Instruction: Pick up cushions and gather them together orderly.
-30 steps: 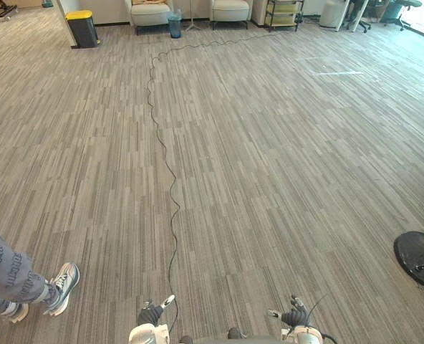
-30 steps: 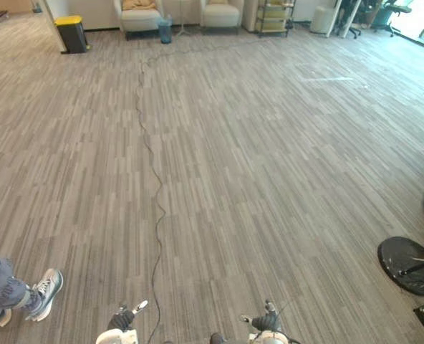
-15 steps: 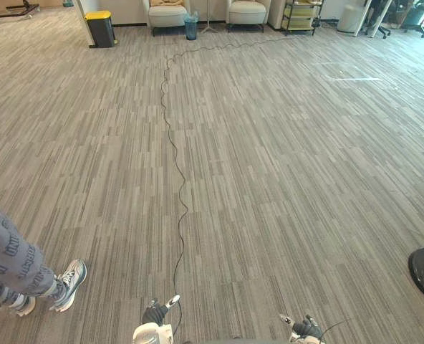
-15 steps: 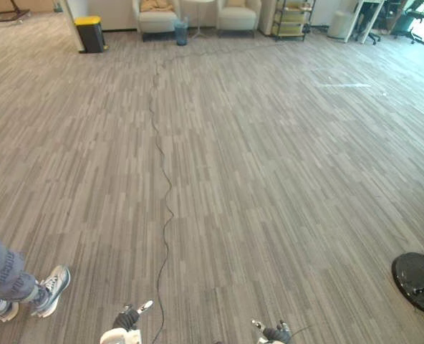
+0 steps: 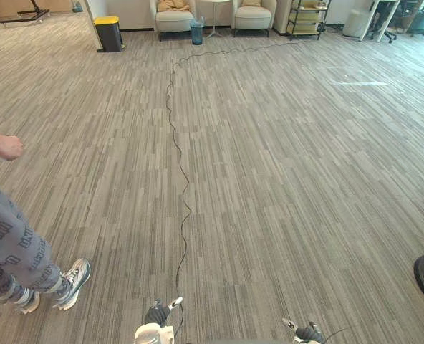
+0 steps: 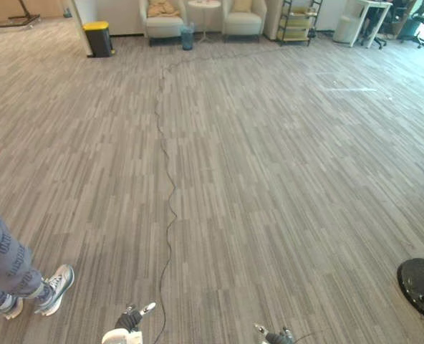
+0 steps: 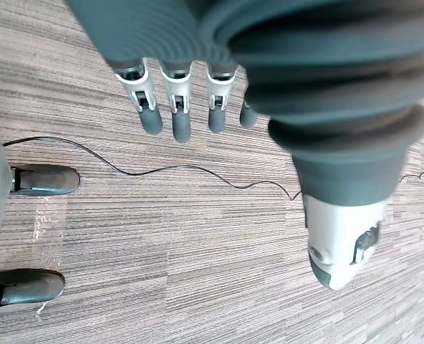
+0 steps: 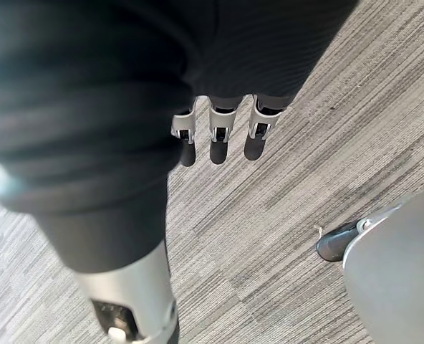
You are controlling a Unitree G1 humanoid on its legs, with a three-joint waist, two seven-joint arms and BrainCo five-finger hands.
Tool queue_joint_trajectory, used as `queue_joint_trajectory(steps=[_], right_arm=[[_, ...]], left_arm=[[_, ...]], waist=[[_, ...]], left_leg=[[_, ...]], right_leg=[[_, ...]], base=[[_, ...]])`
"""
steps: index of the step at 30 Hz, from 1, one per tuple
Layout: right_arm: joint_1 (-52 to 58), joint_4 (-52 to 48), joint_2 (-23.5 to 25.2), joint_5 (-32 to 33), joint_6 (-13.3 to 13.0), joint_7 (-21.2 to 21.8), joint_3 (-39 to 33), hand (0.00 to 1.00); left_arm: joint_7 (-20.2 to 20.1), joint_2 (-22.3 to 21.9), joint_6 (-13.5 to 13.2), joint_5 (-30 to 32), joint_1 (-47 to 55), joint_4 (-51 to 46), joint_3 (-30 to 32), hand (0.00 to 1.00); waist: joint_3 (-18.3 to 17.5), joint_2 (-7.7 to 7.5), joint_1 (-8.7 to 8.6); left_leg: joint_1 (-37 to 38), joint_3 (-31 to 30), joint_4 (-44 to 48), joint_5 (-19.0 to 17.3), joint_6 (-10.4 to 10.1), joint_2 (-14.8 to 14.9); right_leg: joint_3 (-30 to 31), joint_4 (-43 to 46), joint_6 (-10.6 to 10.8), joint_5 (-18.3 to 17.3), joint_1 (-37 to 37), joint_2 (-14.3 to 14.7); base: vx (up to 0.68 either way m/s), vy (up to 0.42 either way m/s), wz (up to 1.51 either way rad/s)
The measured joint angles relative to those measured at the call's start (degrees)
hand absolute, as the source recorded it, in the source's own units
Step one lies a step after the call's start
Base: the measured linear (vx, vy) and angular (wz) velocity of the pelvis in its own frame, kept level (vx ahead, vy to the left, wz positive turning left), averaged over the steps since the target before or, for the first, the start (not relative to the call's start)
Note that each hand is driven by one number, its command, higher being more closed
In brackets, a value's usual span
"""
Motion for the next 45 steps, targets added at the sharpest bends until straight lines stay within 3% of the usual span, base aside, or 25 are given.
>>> queue_joint_trajectory(steps=[8,11,13,15,17,20,22,24,25,26,28,29,30,31,32,34,35,36,38,40,41,42,43,44,45], right_arm=[[-0.3,0.0,0.1,0.2,0.0,0.0,0.0,0.0],[-0.3,-0.1,0.3,0.3,-0.1,0.0,0.0,0.0],[-0.2,-0.8,0.7,0.3,-0.1,0.0,0.1,0.0],[-0.2,-1.4,0.5,0.5,-0.2,0.1,0.4,0.0],[-0.6,-1.5,-0.4,0.6,-0.2,0.0,2.3,0.0],[-0.9,-1.5,-0.6,0.6,-0.1,-0.1,3.5,0.0],[-1.5,-1.4,-0.7,0.5,0.0,-0.1,4.4,0.0],[-2.5,-1.4,-0.6,-0.2,0.0,-0.2,5.6,0.0],[-3.1,-1.1,-0.5,-0.4,-0.1,-0.2,5.5,0.0],[-3.1,-0.5,0.6,-0.5,0.1,0.0,5.6,0.0],[-3.1,-0.4,1.3,-0.7,0.2,0.9,6.8,0.0],[-3.1,-0.5,1.3,-1.0,0.2,1.2,7.2,0.0],[-3.0,-0.7,1.3,-1.4,0.1,1.2,7.1,0.0],[-2.9,-1.0,1.3,-1.8,0.1,1.2,7.0,0.0],[-2.4,-1.8,1.3,-2.4,-0.3,1.4,6.8,0.0],[-1.2,-3.9,1.2,-2.6,-1.3,1.8,6.3,0.0],[-0.9,-5.8,1.2,-2.6,-1.6,1.8,5.1,0.0],[-0.7,-6.1,1.2,-2.6,-1.7,1.7,4.8,0.0],[0.2,-7.2,1.4,-1.7,-1.9,1.8,4.0,0.0],[-0.1,-8.1,1.6,-1.6,-1.9,1.7,1.6,0.0],[-0.4,-8.0,1.2,-0.8,-1.9,1.7,1.1,0.0],[-0.4,-8.0,1.2,-0.7,-1.9,1.7,1.1,0.0],[-0.2,-7.7,1.1,-0.4,-1.8,1.7,1.0,0.0],[-0.6,-6.9,-0.3,-0.5,-1.7,1.8,1.3,0.0],[-0.9,-6.7,-0.8,-0.6,-1.7,1.8,1.4,0.0]], left_arm=[[-0.3,0.2,0.1,0.0,-0.1,0.1,-1.0,0.0],[-0.4,0.3,0.3,0.0,-0.4,-0.2,-0.8,0.0],[-0.5,0.1,0.3,0.0,-0.8,-1.4,1.3,0.0],[-0.6,-0.1,0.4,0.0,-0.9,-1.8,1.9,0.0],[-0.5,-0.5,0.3,-0.1,-0.5,-5.0,3.8,0.0],[-0.5,-0.5,-0.1,-0.3,0.3,-6.3,4.2,0.0],[-0.6,-0.5,-0.1,-0.4,0.4,-7.0,4.7,0.0],[-0.5,-0.6,-0.5,-0.7,0.0,-7.4,5.4,0.0],[-0.5,-0.7,-0.9,-0.8,-0.1,-7.6,5.4,0.0],[-0.5,-0.1,-1.4,-1.3,-0.6,-7.3,5.9,0.0],[-0.6,0.5,-1.3,-1.1,-1.2,-6.8,6.1,0.0],[-0.6,1.0,-1.2,-1.0,-1.5,-6.1,6.1,0.0],[-0.6,1.5,-1.2,-1.0,-2.2,-5.2,6.1,0.0],[-0.5,1.6,-1.1,-1.0,-2.4,-4.6,6.0,0.0],[-0.5,1.5,-0.7,-0.9,-3.0,-3.0,5.3,0.0],[-0.5,0.3,-0.6,-0.1,-3.8,-1.9,4.2,0.0],[-0.5,-0.2,-0.5,-0.1,-4.5,-1.0,3.4,0.0],[-0.6,-0.3,-0.1,-0.1,-5.6,-0.1,2.3,0.0],[-0.7,-1.2,0.0,-0.1,-7.0,0.8,0.8,0.0],[-0.8,-2.4,0.1,-0.1,-8.8,1.1,-0.8,0.0],[-0.8,-3.3,0.0,-0.1,-9.6,0.9,-1.1,0.0],[-0.9,-3.3,-0.1,-0.1,-9.6,0.8,-1.4,0.0],[-0.9,-3.3,-0.1,0.0,-9.5,0.6,-1.6,0.0],[-0.9,-3.4,-0.1,0.1,-8.4,0.9,-1.4,0.0],[-0.9,-3.3,-0.1,0.4,-8.2,0.9,-1.5,0.0]], waist=[[0.1,-0.04,-0.06],[0.4,-0.53,-0.18],[1.3,-1.24,0.21],[1.9,-1.18,-0.07],[3.1,0.21,0.66],[3.2,0.11,0.87],[3.5,-0.05,1.03],[3.4,-0.93,1.6],[3.5,-1.13,2.3],[2.9,-3.26,3.27],[2.6,-4.43,3.16],[2.8,-5.47,3.2],[3.0,-6.12,3.06],[3.0,-6.24,2.89],[3.1,-6.05,2.75],[4.2,-3.57,2.5],[4.5,-2.88,1.87],[4.9,-3.53,0.38],[5.0,-3.67,-1.45],[5.4,-2.96,-2.95],[5.8,-2.3,-3.16],[5.8,-2.26,-3.17],[5.8,-2.56,-3.33],[5.6,-0.66,-3.71],[5.1,-0.33,-3.75]], left_leg=[[-0.1,-0.2,0.2,-0.3,-0.5,0.3],[-0.7,-0.6,2.5,-2.3,-0.9,0.7],[-5.8,-0.1,17.1,-10.0,-1.3,2.1],[-11.1,0.3,31.1,-13.9,-0.1,4.4],[-20.8,2.2,54.0,-14.7,1.2,9.4],[-25.5,5.7,54.7,-16.4,-0.7,11.0],[-27.7,9.7,48.3,-16.1,-0.8,10.6],[-32.0,13.3,40.0,-13.4,0.8,7.2],[-32.5,14.0,35.9,-10.5,2.3,5.6],[-31.9,13.8,34.2,-5.2,6.4,2.5],[-30.1,14.2,36.4,-9.6,7.8,1.1],[-27.1,14.0,35.9,-11.4,8.4,-0.3],[-23.7,13.6,34.4,-12.2,8.8,-1.5],[-22.2,13.5,33.7,-12.5,9.0,-1.9],[-17.0,12.4,31.9,-13.0,9.4,-2.6],[-8.7,10.7,27.5,-16.1,9.0,-2.0],[-4.7,9.0,24.4,-17.8,6.7,-2.0],[-0.5,7.8,21.7,-18.4,6.1,-2.7],[3.7,5.7,19.2,-18.6,6.5,-2.7],[7.7,2.9,18.0,-19.5,8.1,-1.5],[10.6,1.9,16.3,-19.5,8.1,-0.4],[11.3,1.6,16.1,-19.5,8.1,-0.2],[14.3,-0.4,15.1,-19.5,8.1,-0.1],[16.1,-2.5,17.2,-19.1,7.4,2.0],[15.6,-2.9,19.2,-18.7,6.6,3.0]], right_leg=[[-0.6,3.6,-0.6,-2.8,-1.4,0.2],[-1.3,8.4,-1.2,-5.9,-3.0,0.1],[-1.0,13.3,-2.0,-9.8,-4.0,0.1],[-1.1,15.4,-2.8,-12.1,-4.1,1.0],[0.1,17.0,-5.4,-15.1,-1.5,2.7],[1.6,16.9,-5.2,-17.1,0.6,2.0],[3.1,15.1,-4.5,-18.2,3.1,0.5],[5.0,10.4,-2.5,-18.6,7.6,-3.4],[6.7,10.1,-1.4,-18.5,8.3,-4.3],[9.4,12.1,1.2,-18.0,9.4,-7.2],[11.1,19.5,3.9,-14.0,7.4,-8.4],[12.1,28.5,4.4,-9.8,5.0,-8.3],[13.0,37.3,6.5,-7.8,2.5,-8.0],[13.3,40.7,7.1,-7.4,1.5,-7.8],[13.4,51.3,8.9,-5.7,-2.1,-6.2],[10.3,66.8,7.6,-5.8,-10.9,-3.0],[7.8,71.7,6.0,-7.1,-15.9,-1.8],[4.1,73.1,4.8,-9.2,-21.5,-1.8],[-1.2,67.5,3.3,-11.2,-27.7,-2.0],[-5.7,53.5,2.7,-11.5,-32.7,-2.3],[-7.3,41.5,0.5,-9.1,-33.7,-2.7],[-7.3,39.2,0.2,-8.4,-33.9,-2.8],[-6.6,31.5,-1.1,-3.1,-34.0,-4.1],[-8.3,37.1,-4.8,-3.2,-33.7,-4.2],[-9.1,38.2,-5.4,-4.6,-33.5,-4.0]], base=[[0.05,-0.032,0.04],[0.03,-0.058,0.09],[0.02,-0.103,-0.04],[0.05,-0.082,0.02],[0.19,-0.031,-0.24],[0.35,0.042,-0.33],[0.46,0.111,-0.34],[0.71,0.218,-0.45],[0.95,0.357,-0.69],[0.84,0.316,-0.49],[0.86,0.333,-0.12],[0.86,0.324,0.09],[0.57,0.202,0.13],[0.54,0.145,0.04],[0.61,0.12,-0.19],[0.64,0.113,-0.3],[0.43,0.043,0.02],[0.65,0.013,0.39],[0.55,-0.019,0.66],[0.64,-0.101,0.89],[0.54,-0.111,0.79],[0.71,-0.207,1.01],[0.78,-0.268,0.83],[0.94,-0.335,0.81],[0.95,-0.367,0.45]])
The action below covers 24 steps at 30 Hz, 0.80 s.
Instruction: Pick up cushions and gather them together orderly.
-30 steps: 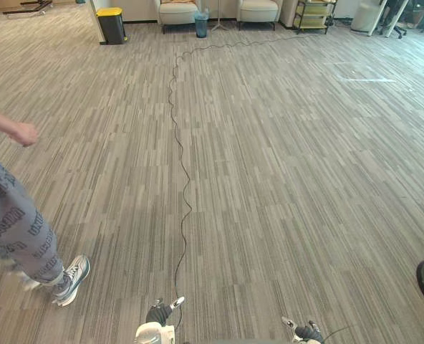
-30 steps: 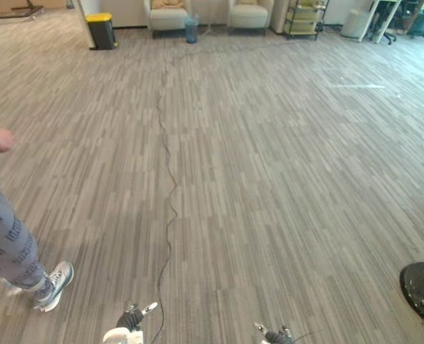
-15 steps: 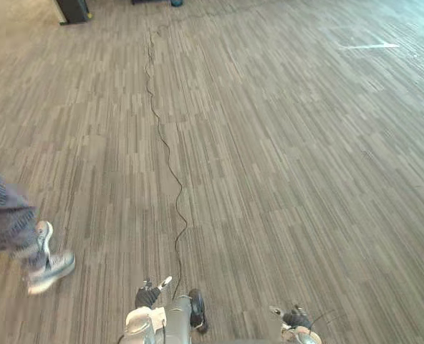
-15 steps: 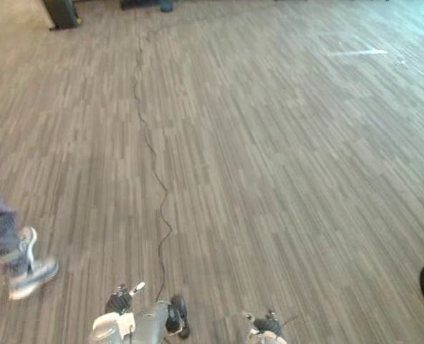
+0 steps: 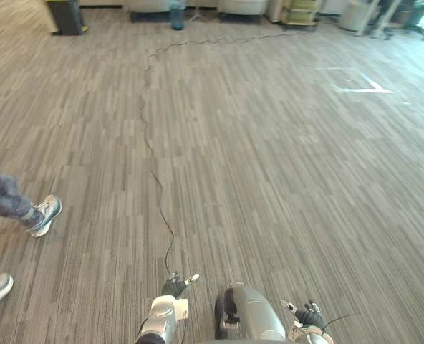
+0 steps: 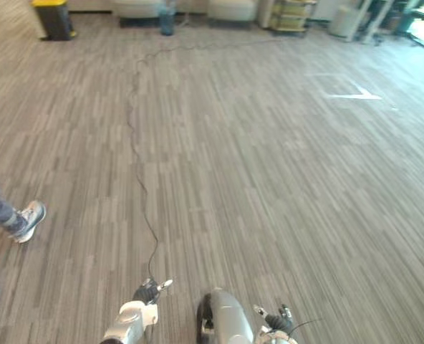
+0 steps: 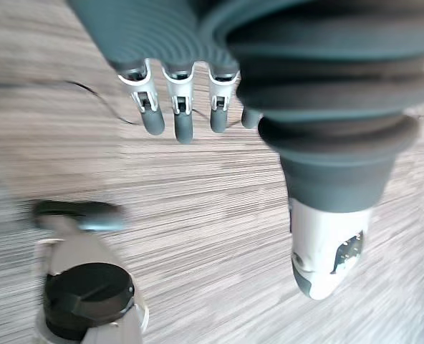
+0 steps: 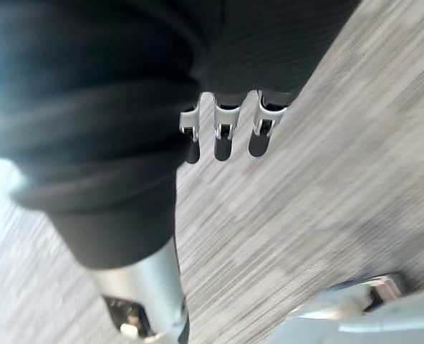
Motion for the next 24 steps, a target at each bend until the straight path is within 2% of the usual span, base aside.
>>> queue_joint_trajectory(steps=[1,2,3,4,5,6,7,8,9,10,11,12,13,14,15,16,17,18,19,20,21,22,23,24], right_arm=[[-1.1,-0.2,-0.4,-0.1,-0.1,0.1,-0.4,0.0],[-1.5,-0.3,-0.4,-0.1,0.0,0.1,-0.4,0.0],[-2.4,-0.5,-0.4,0.0,0.1,0.3,-0.5,0.0],[-3.0,-0.4,-0.7,-0.1,0.3,0.4,-0.4,0.0],[-3.7,1.0,-0.6,0.0,0.4,0.2,0.9,0.0],[-3.5,1.6,-0.3,0.0,0.5,-0.1,2.3,0.0],[-3.5,1.7,-0.2,0.1,0.6,-0.1,2.9,0.0],[-3.6,2.4,0.0,0.2,0.6,-0.1,4.3,0.0],[-4.9,3.1,0.2,0.2,0.6,-0.1,5.0,0.0],[-5.4,3.2,0.3,0.2,0.7,-0.1,5.1,0.0],[-6.3,3.2,0.4,0.1,0.7,-0.1,5.7,0.0],[-6.8,3.1,0.6,0.1,0.7,-0.1,6.6,0.0],[-6.7,3.1,0.8,0.1,0.7,-0.1,6.8,0.0],[-6.2,3.0,0.8,0.0,0.7,-0.1,8.1,0.0],[-5.3,3.0,0.7,-0.2,1.0,-0.1,8.9,0.0],[-5.1,3.1,0.7,-0.3,1.2,-0.1,9.0,0.0],[-4.3,3.4,1.5,-1.2,1.7,0.0,8.9,0.0],[-3.4,3.5,2.1,-2.1,1.8,-0.1,8.8,0.0],[-2.5,3.5,2.1,-2.6,1.9,0.1,8.7,0.0],[-2.3,3.5,2.2,-2.7,1.9,0.0,8.7,0.0],[-1.7,3.6,1.9,-3.1,1.8,0.1,8.8,0.0],[-1.8,3.5,1.8,-3.8,1.2,0.3,8.5,0.0],[-1.8,3.4,1.7,-3.9,1.0,0.4,8.4,0.0],[-1.6,3.2,1.7,-4.1,0.8,0.3,8.3,0.0]], left_arm=[[0.1,0.3,0.0,0.8,0.2,-0.2,0.7,0.0],[0.1,0.4,0.0,0.8,0.5,-0.3,1.6,0.0],[0.2,0.3,0.1,0.8,1.4,-0.5,3.2,0.0],[0.3,0.2,0.1,0.8,2.1,-1.1,4.6,0.0],[0.3,0.3,0.1,0.8,3.5,-2.1,5.6,0.0],[0.3,0.7,-0.1,0.8,4.5,-4.1,5.8,0.0],[0.3,0.8,-0.2,0.8,4.5,-4.7,5.7,0.0],[0.3,0.7,-0.2,0.6,4.6,-5.8,5.5,0.0],[0.3,0.5,-0.9,0.6,4.8,-6.8,5.6,0.0],[0.3,0.5,-1.3,0.5,4.8,-7.0,5.6,0.0],[0.3,0.3,-1.5,0.5,4.8,-7.9,5.6,0.0],[0.3,0.3,-2.2,0.5,4.8,-8.4,5.5,0.0],[0.3,0.3,-2.4,0.5,4.8,-8.5,5.5,0.0],[0.2,0.4,-2.6,0.5,4.8,-8.7,5.5,0.0],[0.2,0.4,-2.7,0.5,4.9,-9.1,5.5,0.0],[0.2,0.4,-2.8,0.5,4.9,-9.2,5.4,0.0],[0.1,2.2,-2.8,0.6,4.9,-8.7,5.5,0.0],[0.0,3.2,-2.7,0.6,4.8,-8.6,5.6,0.0],[0.0,3.5,-2.7,0.6,4.7,-8.3,5.6,0.0],[0.0,3.7,-2.6,0.5,4.7,-7.9,5.7,0.0],[0.0,4.3,-2.3,0.6,4.3,-6.5,6.2,0.0],[0.1,4.1,-1.7,0.6,3.4,-4.6,6.3,0.0],[0.2,3.9,-1.3,0.6,3.1,-3.7,6.1,0.0],[0.3,3.3,-1.0,0.7,3.0,-2.5,5.8,0.0]], waist=[[1.0,2.56,0.6],[1.5,3.29,0.67],[2.3,4.54,0.82],[2.9,5.36,1.01],[4.2,4.48,1.81],[4.7,3.08,2.94],[4.7,2.6,3.28],[4.0,1.37,4.26],[3.7,1.34,5.24],[3.6,1.58,5.43],[3.8,2.1,5.89],[3.9,1.8,6.64],[3.9,1.55,6.75],[3.7,1.5,6.9],[3.3,1.26,7.33],[3.1,0.79,7.71],[1.0,-2.12,7.68],[-0.1,-5.17,6.73],[-0.8,-6.58,6.78],[-1.0,-6.9,6.86],[-0.4,-7.67,6.89],[0.0,-7.21,6.66],[0.1,-7.07,6.55],[0.4,-6.32,6.34]], left_leg=[[-6.1,-1.3,15.3,5.0,-6.1,2.6],[-8.8,-2.4,22.1,9.0,-7.0,3.4],[-13.5,-4.8,33.0,16.1,-8.4,4.6],[-17.2,-5.9,41.6,17.7,-9.9,5.5],[-23.6,-5.6,54.8,17.1,-10.0,6.9],[-28.0,-4.8,58.4,15.1,-8.8,6.8],[-29.7,-4.3,58.4,14.3,-8.3,6.5],[-35.1,-2.3,55.8,12.2,-7.1,5.8],[-40.1,-0.7,49.6,10.1,-6.6,5.4],[-41.4,-0.3,47.0,9.5,-6.4,5.1],[-44.5,0.2,38.4,8.5,-6.4,3.8],[-46.2,2.0,27.6,8.8,-6.5,2.7],[-46.6,2.9,24.2,9.2,-6.6,2.4],[-47.8,5.8,14.9,11.7,-6.6,1.9],[-48.4,7.2,10.1,15.5,-5.4,1.7],[-48.3,7.2,11.1,17.7,-4.8,1.5],[-48.3,7.8,13.5,19.2,-3.3,-0.6],[-47.7,9.0,14.4,16.9,-1.9,-2.2],[-46.0,10.1,16.5,13.5,-1.8,-2.5],[-44.8,10.3,16.7,12.3,-1.9,-2.7],[-39.4,10.7,15.0,9.5,-2.1,-3.4],[-34.5,10.8,12.9,7.1,-2.4,-3.5],[-32.0,10.9,12.0,6.4,-2.5,-3.5],[-28.0,11.0,10.2,5.6,-2.7,-3.4]], right_leg=[[-0.9,1.4,-1.4,-5.0,2.6,2.3],[-0.9,0.7,-2.0,-6.0,4.1,3.2],[-0.7,-1.3,-2.8,-6.8,7.5,5.1],[-0.6,-3.6,-3.3,-7.1,11.0,6.8],[1.4,-9.0,-3.9,-7.3,20.0,9.4],[3.6,-12.6,-4.5,-7.0,26.2,9.8],[4.7,-14.1,-4.6,-7.0,28.1,9.9],[7.8,-18.3,-4.8,-6.9,32.8,10.0],[11.2,-22.0,-4.9,-7.1,36.8,10.0],[12.6,-23.0,-5.2,-7.3,38.0,10.0],[16.1,-25.4,-4.9,-7.6,41.3,9.6],[19.3,-26.8,-4.2,-9.1,44.3,8.1],[20.3,-27.2,-3.9,-9.8,45.2,7.6],[23.1,-27.4,-2.5,-11.9,47.5,6.3],[25.8,-27.1,-0.9,-14.0,49.3,5.6],[26.9,-26.9,-0.4,-14.6,49.8,4.9],[29.5,-23.8,0.6,-15.0,49.3,2.1],[30.0,-19.2,2.2,-13.6,47.4,-0.2],[30.2,-11.8,3.9,-8.6,45.2,0.2],[30.0,-8.9,4.8,-6.0,44.3,0.6],[28.7,3.4,10.8,4.0,40.1,1.6],[26.1,18.4,15.4,5.6,33.0,2.4],[24.6,22.9,15.3,4.4,30.4,2.6],[21.8,28.2,14.3,1.8,26.5,2.7]], base=[[0.77,-0.304,0.14],[0.75,-0.286,-0.07],[0.6,-0.184,-0.33],[0.91,-0.255,-0.62],[0.9,-0.242,-0.62],[0.71,-0.196,-0.59],[0.48,-0.103,-0.67],[0.71,-0.074,-1.06],[0.6,-0.048,-1.16],[0.76,0.05,-1.33],[0.68,0.125,-1.43],[0.68,0.125,-1.39],[0.72,0.211,-1.31],[0.75,0.269,-1.18],[0.75,0.269,-1.22],[0.84,0.352,-1.15],[0.9,0.356,-0.67],[1.08,0.417,-0.55],[0.73,0.254,-0.15],[0.7,0.251,-0.31],[0.95,0.3,-0.45],[0.89,0.266,-0.49],[0.67,0.161,-0.44],[0.48,0.083,-0.43]])
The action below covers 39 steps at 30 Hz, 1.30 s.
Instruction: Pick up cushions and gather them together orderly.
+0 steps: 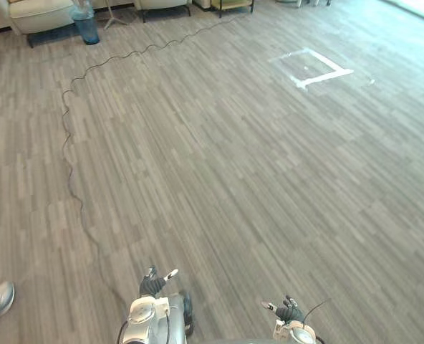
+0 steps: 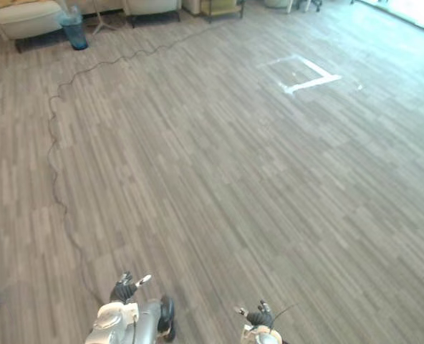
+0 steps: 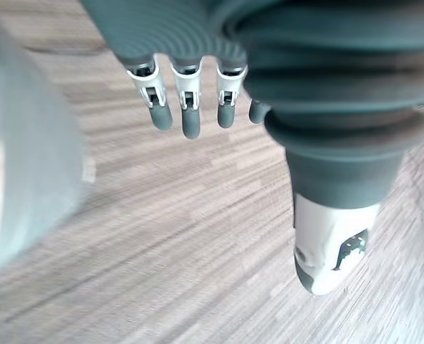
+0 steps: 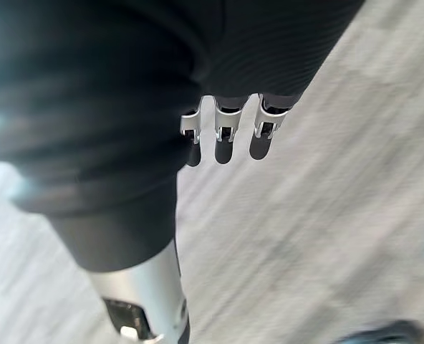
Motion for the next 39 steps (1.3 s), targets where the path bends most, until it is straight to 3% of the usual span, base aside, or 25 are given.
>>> queue_joint_trajectory(steps=[2,6,8,9,10,11,13,14,15,16,18,21,22,24,25,27,28,29,30,31,32,33,34,35,39], right_arm=[[1.0,-2.3,-0.7,-0.2,-0.5,0.1,-0.4,0.0],[0.4,-2.7,-0.8,0.7,-1.0,-0.2,-2.6,0.0],[-0.4,-2.1,-0.8,0.8,-0.7,-0.3,-3.3,0.0],[-0.4,-2.1,-0.9,0.9,-0.7,-0.2,-3.7,0.0],[-0.4,-2.1,-1.0,0.9,-0.7,-0.3,-3.7,0.0],[-2.2,-2.0,-1.9,0.2,-0.4,-0.2,-4.6,0.0],[-2.8,-2.2,-2.1,0.1,-0.1,-0.2,-5.5,0.0],[-3.2,-2.3,-2.1,-0.2,0.3,0.0,-6.2,0.0],[-3.1,-2.2,-1.9,-0.1,0.4,0.1,-6.0,0.0],[-3.1,-2.2,-1.8,-0.1,0.4,0.0,-5.9,0.0],[-3.1,-1.6,-1.1,0.4,0.9,-0.4,-3.4,0.0],[-3.3,-1.4,-0.8,2.0,0.9,-0.4,-2.7,0.0],[-3.9,-1.4,-0.7,2.5,0.9,-0.4,-2.4,0.0],[-4.5,-1.4,-0.8,2.6,0.9,-0.5,-2.3,0.0],[-4.0,-1.4,-0.8,2.6,1.0,-0.5,-2.3,0.0],[-3.6,-1.4,-0.8,2.5,1.1,-0.5,-2.3,0.0],[-2.6,-1.3,-1.1,2.2,1.1,-0.5,-2.4,0.0],[-2.1,-1.0,-0.7,2.1,1.2,-0.5,-2.4,0.0],[-2.1,-0.4,-0.4,2.0,1.3,-0.5,-2.4,0.0],[-1.5,0.3,0.9,2.1,1.5,-0.5,-2.3,0.0],[-1.0,0.8,0.9,1.9,2.0,-0.3,-2.1,0.0],[-0.7,0.8,0.6,1.9,1.8,-0.3,-2.5,0.0],[-0.8,0.7,0.4,1.9,1.6,-0.3,-3.0,0.0],[-0.1,0.1,0.4,1.9,1.3,-0.2,-3.2,0.0],[-0.2,-0.9,-0.9,1.3,0.2,-0.1,-1.9,0.0]], left_arm=[[0.0,-1.6,0.1,0.0,-0.3,1.4,-1.4,0.0],[0.0,-1.9,0.4,-0.1,-0.9,2.5,-3.2,0.0],[0.1,-2.0,0.4,-0.1,-0.8,2.4,-3.2,0.0],[0.1,-2.2,0.4,0.0,-0.7,2.4,-3.2,0.0],[0.1,-2.4,0.4,0.0,-0.6,2.5,-3.1,0.0],[0.1,-3.3,0.4,0.0,-1.1,2.6,-2.9,0.0],[0.0,-3.6,0.5,0.1,-1.1,2.5,-2.9,0.0],[0.1,-3.6,0.6,0.5,-1.1,2.5,-1.6,0.0],[0.1,-3.3,0.9,0.6,-1.2,2.2,0.0,0.0],[0.1,-3.2,1.0,0.6,-1.2,1.9,0.5,0.0],[0.1,-3.2,1.0,0.0,0.1,0.0,1.5,0.0],[0.0,-3.3,0.3,-0.3,0.7,-2.4,1.3,0.0],[-0.1,-3.4,-0.4,-0.8,1.2,-3.7,1.1,0.0],[0.0,-3.5,-0.9,-1.3,1.3,-4.2,1.4,0.0],[0.0,-3.5,-1.8,-1.5,1.4,-4.5,1.4,0.0],[0.0,-3.2,-2.2,-1.8,1.8,-5.4,1.4,0.0],[0.0,-3.2,-2.5,-2.0,2.1,-5.9,1.5,0.0],[-0.1,-2.9,-2.4,-2.2,2.2,-5.6,1.5,0.0],[-0.1,-2.2,-2.4,-2.2,2.1,-5.4,1.7,0.0],[-0.1,-1.0,-2.3,-2.3,1.8,-5.1,2.1,0.0],[0.0,-0.8,-2.3,-2.3,1.5,-4.3,3.7,0.0],[0.1,-0.8,-2.0,-2.3,0.8,-3.1,4.2,0.0],[0.2,-0.8,-1.5,-2.3,0.0,-2.4,4.2,0.0],[0.6,-1.4,-0.1,-2.3,-1.0,0.5,3.2,0.0],[0.8,-2.5,0.1,-2.3,-1.1,1.5,0.1,0.0]], waist=[[0.6,2.24,-1.23],[1.0,2.69,-3.56],[1.0,2.81,-3.38],[1.1,3.44,-3.78],[1.1,3.86,-4.04],[0.9,6.48,-4.39],[1.0,7.92,-5.11],[0.9,9.32,-5.22],[1.3,9.84,-5.2],[1.5,9.83,-5.21],[3.2,7.62,-3.05],[3.0,6.46,-1.57],[3.0,7.14,-1.05],[3.2,7.67,-0.8],[3.1,7.44,-0.17],[2.7,6.73,0.2],[1.9,6.04,0.82],[0.7,5.3,0.86],[0.1,3.85,0.83],[-0.6,0.74,0.61],[-0.4,-0.57,0.73],[0.1,0.03,0.35],[0.2,-0.04,0.26],[1.4,1.88,-0.44],[2.2,3.08,-1.92]], left_leg=[[10.2,1.4,-6.0,-1.0,0.5,0.7],[20.6,3.6,-12.7,-3.6,-1.9,1.8],[26.4,5.3,-16.4,-3.6,-1.9,1.4],[29.2,5.0,-17.3,-3.6,-2.0,1.4],[29.8,4.7,-17.2,-3.5,-2.1,1.8],[30.3,3.5,-14.9,-0.4,-6.9,4.0],[29.0,2.0,-10.1,1.6,-6.6,5.6],[23.5,-1.0,4.4,6.7,-4.8,8.7],[15.4,-6.0,21.2,14.0,-4.8,11.3],[13.5,-6.9,25.4,14.1,-5.0,11.8],[1.3,-7.8,46.2,8.4,-4.9,12.7],[-7.7,-5.6,39.7,3.7,-3.1,11.4],[-11.5,-3.1,29.1,2.1,-3.1,11.0],[-14.8,-1.7,16.2,2.5,-3.6,9.2],[-16.6,-2.0,5.5,4.6,-6.2,7.0],[-17.4,-1.7,0.6,6.0,-7.4,5.5],[-17.5,-2.4,-0.5,11.0,-2.6,4.0],[-17.3,-2.5,0.8,15.3,0.1,3.2],[-17.2,-2.2,2.0,13.8,-0.1,2.4],[-15.6,0.4,3.1,10.8,0.9,1.2],[-11.4,1.5,4.2,5.4,0.8,0.4],[-8.8,1.4,3.7,3.3,0.4,-0.1],[-7.0,1.5,3.5,2.1,0.4,-0.1],[0.7,2.4,0.9,-0.6,0.3,0.2],[13.9,4.4,-8.8,-1.4,-0.2,-0.1]], right_leg=[[-8.0,1.3,-4.0,-6.0,-12.3,-0.7],[-18.8,-18.7,-6.7,-6.8,-22.4,-3.3],[-22.6,-36.5,-11.2,-2.1,-23.0,-3.6],[-22.6,-39.6,-14.3,5.9,-23.1,-3.3],[-22.6,-39.1,-16.0,7.5,-23.1,-2.8],[-24.5,-32.0,-17.8,1.1,-24.3,-2.0],[-25.1,-29.8,-18.9,-1.8,-23.8,-0.8],[-24.4,-31.6,-19.8,-4.3,-20.8,2.3],[-23.1,-35.7,-20.4,-5.1,-15.8,5.4],[-22.7,-37.0,-20.6,-5.2,-14.4,6.2],[-16.1,-46.3,-21.7,-5.1,-0.1,10.2],[-9.4,-53.0,-21.8,-5.0,8.3,11.1],[-4.9,-55.5,-20.8,-5.7,12.0,11.1],[0.5,-55.8,-20.2,-7.7,15.4,10.6],[5.2,-55.6,-19.0,-10.6,18.7,9.3],[7.2,-56.1,-17.1,-13.1,20.7,7.6],[9.9,-55.5,-14.9,-14.6,23.6,5.6],[10.7,-53.6,-13.9,-15.2,23.6,4.6],[10.9,-51.9,-13.7,-15.3,23.3,3.5],[11.2,-45.6,-12.3,-14.7,21.3,1.5],[9.0,-29.2,-3.3,-7.2,15.6,2.1],[6.6,-20.1,-0.8,-4.4,11.4,2.1],[5.1,-15.1,-1.3,-4.9,8.8,2.3],[-0.2,-5.1,-3.2,-8.8,0.6,3.2],[-13.1,-12.4,-6.4,-12.4,-15.3,0.9]], base=[[0.7,0.099,-0.39],[0.62,0.005,0.07],[0.62,-0.099,-0.01],[0.59,-0.127,0.07],[0.9,-0.232,-0.04],[0.87,-0.272,-0.17],[0.71,-0.256,-0.31],[0.55,-0.213,-0.62],[0.81,-0.285,-0.63],[0.64,-0.193,-0.72],[0.68,-0.163,-1.13],[0.48,-0.031,-1.28],[0.62,0.104,-1.56],[0.64,0.164,-1.6],[0.56,0.206,-1.38],[0.74,0.303,-1.37],[0.83,0.358,-1.3],[1.05,0.441,-1.22],[0.74,0.303,-0.62],[1.03,0.437,-0.73],[0.97,0.434,-0.75],[0.78,0.372,-0.62],[0.69,0.296,-0.34],[0.52,0.183,-0.25],[0.61,0.19,-0.22]])
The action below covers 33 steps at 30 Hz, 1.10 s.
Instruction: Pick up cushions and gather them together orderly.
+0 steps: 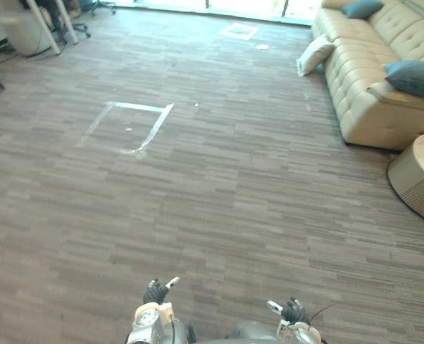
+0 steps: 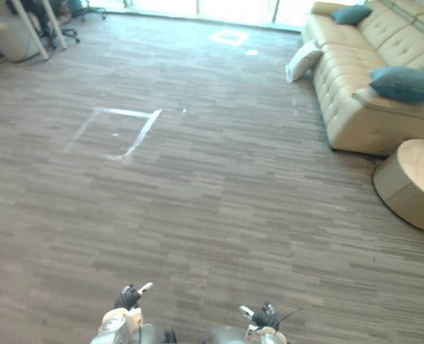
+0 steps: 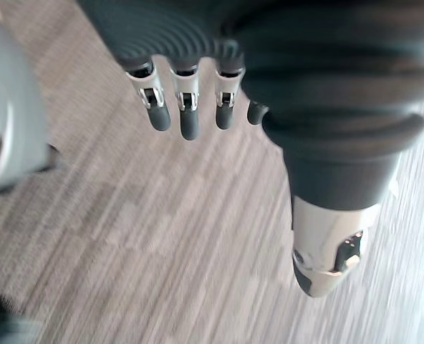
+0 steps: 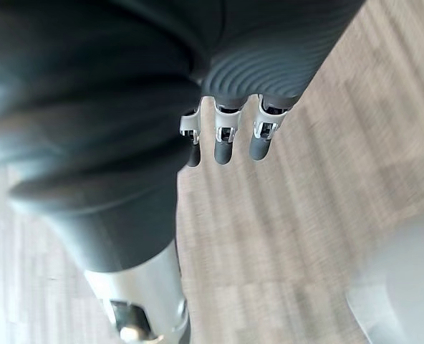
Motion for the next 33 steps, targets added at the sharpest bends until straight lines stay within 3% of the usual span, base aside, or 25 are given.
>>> queue_joint_trajectory(steps=[2,4,5,6,8,9,10,11,12,13,15,16,18,20,22,23,24,25,26,27,28,29,30,31,33], right_arm=[[-0.1,-0.2,-0.1,-0.5,-0.2,-0.1,-0.6,0.0],[-0.3,-0.3,-0.2,-0.5,-0.2,-0.1,-1.3,0.0],[-0.4,-0.4,-0.2,-0.5,-0.2,-0.1,-1.7,0.0],[-1.0,-0.2,-0.5,-0.6,-0.1,0.0,-1.6,0.0],[-2.1,0.0,-0.8,-1.4,0.0,0.3,-1.9,0.0],[-2.7,-0.3,-1.5,-1.5,0.0,0.7,-2.8,0.0],[-2.0,-1.0,-1.5,-1.6,0.3,0.9,-2.5,0.0],[-1.7,-1.2,-1.4,-1.6,0.3,1.1,-2.4,0.0],[-1.9,-1.0,-2.6,-1.6,0.8,1.1,-2.6,0.0],[-2.3,-0.3,-2.7,-1.6,1.1,0.6,-2.4,0.0],[-2.9,1.6,-2.5,-1.6,1.9,0.1,-0.8,0.0],[-2.7,2.1,-2.3,-1.6,2.3,0.1,0.0,0.0],[-2.9,2.2,-2.1,-1.6,2.5,0.1,0.8,0.0],[-3.0,1.4,-2.3,-1.6,2.6,0.1,2.1,0.0],[-3.1,0.8,-2.2,-1.6,2.5,0.1,2.9,0.0],[-3.0,0.8,-2.2,-1.6,2.6,0.1,3.4,0.0],[-2.8,0.8,-2.2,-1.6,2.6,0.1,3.6,0.0],[-2.5,0.9,-2.0,-1.7,2.7,0.1,3.4,0.0],[-2.4,1.0,-0.9,-1.7,2.7,0.1,2.9,0.0],[-2.2,1.0,0.5,-1.7,2.7,0.1,2.0,0.0],[-2.0,1.0,1.1,-1.7,2.5,0.1,1.8,0.0],[-2.0,0.9,1.2,-1.7,2.3,0.2,1.9,0.0],[-1.9,0.6,1.1,-1.8,1.3,0.4,1.7,0.0],[-1.8,0.5,1.1,-1.8,1.1,0.4,1.6,0.0],[0.9,-3.2,0.1,-1.8,0.9,0.2,1.6,0.0]], left_arm=[[0.0,-0.3,0.0,0.0,-0.2,0.2,-0.7,0.0],[-0.1,-0.8,0.0,0.0,-0.1,0.6,-2.0,0.0],[-0.1,-1.1,0.0,0.0,0.1,0.8,-2.3,0.0],[-0.3,-1.1,0.0,0.0,0.1,1.1,-2.3,0.0],[-0.5,-1.1,0.1,0.1,-0.1,1.0,-1.8,0.0],[-0.8,-1.1,0.1,0.2,-0.6,1.0,-2.2,0.0],[-0.8,-0.9,0.2,0.5,1.1,0.7,-1.4,0.0],[-0.7,-1.2,0.2,0.7,1.2,0.7,-0.9,0.0],[-1.2,-0.8,0.4,1.1,1.6,-0.3,0.0,0.0],[-0.7,-0.7,0.5,1.2,2.1,-1.7,1.9,0.0],[-0.6,0.8,0.6,1.1,3.1,-4.4,2.0,0.0],[-0.6,1.5,0.0,1.0,3.5,-5.2,2.1,0.0],[-0.6,1.8,-0.6,1.0,5.0,-6.9,2.8,0.0],[-0.5,1.7,-1.6,0.0,6.4,-7.5,3.7,0.0],[-0.5,1.5,-2.0,-1.2,7.0,-8.7,3.8,0.0],[-0.5,1.6,-2.6,-1.6,7.5,-9.5,3.7,0.0],[-0.4,1.6,-2.7,-1.7,7.8,-9.4,3.6,0.0],[-0.2,2.3,-2.5,-1.4,7.8,-8.9,3.7,0.0],[-0.4,3.5,-2.5,-1.1,7.6,-8.8,3.8,0.0],[-0.3,4.6,-2.4,-0.6,6.8,-7.8,3.8,0.0],[-0.1,5.1,-2.2,0.1,6.5,-6.6,3.5,0.0],[0.0,5.1,-1.9,0.1,6.1,-6.3,3.6,0.0],[0.2,4.8,-0.9,0.3,5.3,-4.7,3.5,0.0],[0.3,4.7,-0.8,0.5,5.1,-4.3,3.4,0.0],[0.8,2.6,-0.1,1.2,3.6,-2.8,1.3,0.0]], waist=[[0.0,0.02,-1.01],[0.0,0.05,-1.51],[0.1,0.16,-1.7],[-0.3,1.04,-1.71],[0.0,2.55,-1.88],[0.6,2.95,-3.1],[0.0,4.1,-4.02],[0.2,4.6,-4.46],[0.4,7.27,-3.15],[1.5,7.57,-1.5],[2.3,5.17,0.17],[2.4,3.87,1.14],[1.9,3.58,1.92],[2.0,3.9,2.87],[1.8,3.43,3.15],[1.0,2.45,3.39],[0.2,2.32,3.75],[-1.2,1.54,4.29],[-1.9,-0.84,4.05],[-3.0,-3.71,3.76],[-3.0,-3.98,3.78],[-2.9,-3.84,3.65],[-2.4,-2.92,3.31],[-2.1,-2.5,3.02],[-1.4,0.64,1.74]], left_leg=[[5.0,-0.3,-4.9,-0.3,-0.5,-0.4],[9.9,-0.5,-7.9,-1.3,-2.3,-1.1],[12.7,-1.7,-8.1,-2.3,-3.7,-1.2],[14.8,-2.9,-7.9,-2.0,-4.1,0.2],[14.6,-5.2,-5.7,1.5,-6.8,1.5],[13.8,-6.9,-0.4,4.2,-5.9,2.0],[8.6,-9.8,15.9,7.1,-6.1,4.1],[6.3,-10.6,21.8,9.3,-5.8,5.0],[-3.5,-13.4,42.5,14.1,-5.6,9.7],[-10.5,-13.5,55.4,12.6,-5.6,11.6],[-18.8,-13.8,59.1,10.0,-4.9,10.2],[-22.0,-12.2,56.0,8.9,-4.7,9.7],[-26.6,-8.8,45.7,6.7,-4.4,9.5],[-30.3,-5.0,21.6,6.8,-5.4,7.5],[-31.9,-4.0,12.8,7.8,-6.3,6.4],[-33.0,-1.6,7.8,8.9,-5.6,4.9],[-32.9,0.4,6.2,9.9,-4.0,4.5],[-31.9,1.3,7.3,18.6,3.7,3.5],[-31.8,1.7,9.2,17.5,5.0,2.2],[-30.4,2.5,11.5,12.7,6.3,0.0],[-26.9,1.9,12.2,8.3,4.9,-0.9],[-24.4,1.6,12.2,6.1,4.2,-1.2],[-18.7,1.4,11.1,2.6,3.4,-2.0],[-16.8,1.2,10.6,1.9,3.2,-2.2],[-5.2,-0.4,4.0,-0.7,3.0,-3.1]], right_leg=[[-3.2,-10.4,-1.3,1.7,-4.1,0.0],[-4.5,-24.7,-3.8,7.8,-6.1,0.0],[-5.0,-27.4,-6.0,15.0,-7.1,-0.6],[-6.3,-24.8,-10.8,18.4,-6.3,-0.3],[-8.4,-19.1,-13.0,14.2,-6.6,-1.3],[-9.7,-13.4,-12.2,11.8,-7.9,-1.4],[-9.6,-20.6,-12.0,9.4,-1.8,0.2],[-9.8,-21.3,-13.9,8.4,-0.6,1.0],[-8.5,-24.5,-14.0,7.5,4.4,5.5],[-6.0,-27.4,-15.3,6.8,10.2,7.9],[-1.7,-32.6,-16.4,6.0,18.4,8.5],[1.3,-35.4,-16.2,5.7,22.0,8.5],[6.6,-39.9,-14.9,4.9,27.6,8.5],[13.4,-42.7,-12.1,2.0,34.0,7.6],[15.8,-43.1,-11.8,0.0,36.1,6.6],[17.6,-43.8,-8.4,-2.2,38.6,4.5],[18.9,-42.9,-7.9,-2.5,39.9,3.9],[20.2,-39.0,-6.8,-3.0,40.9,2.5],[20.2,-36.4,-6.6,-3.0,40.6,0.8],[19.5,-27.9,-1.3,1.2,37.7,-1.2],[18.7,-18.0,2.5,10.6,34.7,-0.3],[17.8,-10.8,4.8,13.8,31.9,-0.2],[13.8,4.5,5.8,13.7,24.6,-0.5],[12.8,7.7,5.5,12.8,22.6,-0.6],[7.1,15.4,3.2,6.8,9.0,-0.6]], base=[[0.58,0.089,0.14],[0.7,0.005,0.28],[0.95,-0.082,0.4],[0.81,-0.08,0.3],[0.74,-0.2,0.32],[0.9,-0.369,0.48],[0.46,-0.255,0.32],[0.54,-0.279,-0.18],[0.59,-0.193,-0.86],[0.84,-0.235,-1.22],[0.62,-0.093,-1.09],[0.57,-0.029,-1.38],[0.57,0.042,-1.28],[0.73,0.199,-1.33],[0.71,0.25,-0.9],[0.74,0.262,-0.85],[1.17,0.409,-1.21],[0.84,0.284,-0.83],[1.25,0.417,-0.52],[1.19,0.408,-0.08],[1.15,0.404,-0.11],[1.0,0.363,-0.21],[0.63,0.226,-0.18],[0.76,0.23,0.0],[0.71,0.162,0.2]])
